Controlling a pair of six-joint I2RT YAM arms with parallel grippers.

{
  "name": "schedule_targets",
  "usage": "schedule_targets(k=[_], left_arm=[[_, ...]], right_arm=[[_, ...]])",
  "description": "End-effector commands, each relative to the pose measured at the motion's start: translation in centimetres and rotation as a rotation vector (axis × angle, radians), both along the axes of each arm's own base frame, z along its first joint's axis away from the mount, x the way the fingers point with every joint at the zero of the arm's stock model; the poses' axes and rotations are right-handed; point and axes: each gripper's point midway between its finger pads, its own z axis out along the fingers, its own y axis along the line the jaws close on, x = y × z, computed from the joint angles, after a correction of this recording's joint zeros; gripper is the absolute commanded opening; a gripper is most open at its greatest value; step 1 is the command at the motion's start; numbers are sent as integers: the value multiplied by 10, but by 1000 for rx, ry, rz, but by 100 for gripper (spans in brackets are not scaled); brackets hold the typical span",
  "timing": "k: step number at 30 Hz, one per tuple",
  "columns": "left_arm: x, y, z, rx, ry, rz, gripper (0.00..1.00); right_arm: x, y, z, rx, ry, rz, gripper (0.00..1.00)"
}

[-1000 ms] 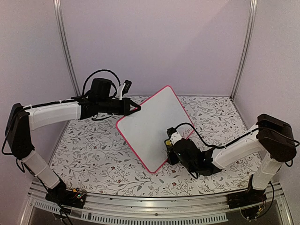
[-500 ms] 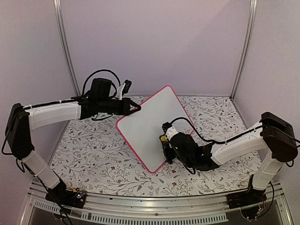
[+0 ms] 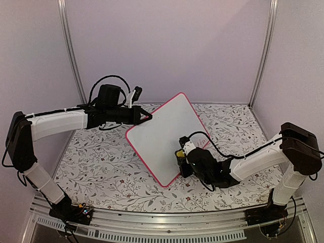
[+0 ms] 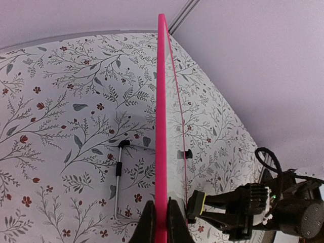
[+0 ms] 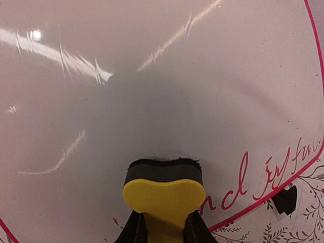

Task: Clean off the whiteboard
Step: Erase the whiteboard at the center of the board.

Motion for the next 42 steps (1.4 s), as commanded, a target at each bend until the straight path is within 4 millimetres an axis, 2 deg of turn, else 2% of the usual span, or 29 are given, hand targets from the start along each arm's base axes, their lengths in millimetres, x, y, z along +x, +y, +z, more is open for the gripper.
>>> schedule_targets(k=[1,6,10,13,15,18,22,26,29,34,42], left_arm=[[-16,2,-35,94,44,-49,0],[-17,2,-36,97,45,-47,0],[-16,2,-35,97,42,-45,0],[-16,2,-34,96,38,-46,0],[-15,3,-33,96,38,-43,0],[-15,3,-33,93,40,-44,0],[-15,3,-32,90,41,-45,0],[-15,3,-34,91,44,-46,0],[-16,3,-35,92,47,-48,0],[-15,4,-35,96,43,-41,0],[-15,4,-36,98,44,-41,0]], right_arm=[[-5,-19,-33,-58,57,-37,14],[1,-8,-13,-50,14,-21,14],[6,10,17,-16,-29,17,14],[4,24,38,17,-58,48,14],[1,32,42,21,-66,65,14],[-3,35,33,11,-49,78,14],[-12,33,2,1,17,80,14],[-23,26,-26,-31,66,73,14],[-25,17,-39,-51,84,55,14],[-25,5,-45,-77,78,30,14],[-27,2,-47,-85,85,31,14]])
